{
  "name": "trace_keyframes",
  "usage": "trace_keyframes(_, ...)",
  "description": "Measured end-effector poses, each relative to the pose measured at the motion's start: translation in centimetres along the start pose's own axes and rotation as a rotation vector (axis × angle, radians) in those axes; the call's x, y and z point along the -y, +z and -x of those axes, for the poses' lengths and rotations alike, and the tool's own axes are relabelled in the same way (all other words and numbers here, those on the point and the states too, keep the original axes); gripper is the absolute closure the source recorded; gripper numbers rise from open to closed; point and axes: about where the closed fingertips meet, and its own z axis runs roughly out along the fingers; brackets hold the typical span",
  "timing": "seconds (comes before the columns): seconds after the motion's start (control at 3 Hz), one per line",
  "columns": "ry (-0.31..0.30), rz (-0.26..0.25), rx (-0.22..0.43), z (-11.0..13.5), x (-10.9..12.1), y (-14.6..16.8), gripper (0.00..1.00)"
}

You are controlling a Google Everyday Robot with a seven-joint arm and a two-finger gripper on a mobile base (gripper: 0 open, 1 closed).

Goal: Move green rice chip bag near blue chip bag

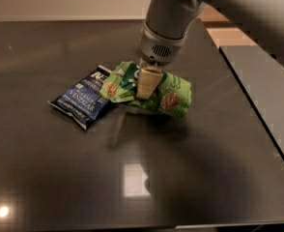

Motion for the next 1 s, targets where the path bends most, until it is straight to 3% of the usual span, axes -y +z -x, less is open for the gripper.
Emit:
trace_keyframes(0.33,0.003,-0.009,0.035,2.2,1.9,0.06,0.59)
trace_keyframes(1.0,-0.001,-0.015,0.039,2.44,1.89,0.06,0.12)
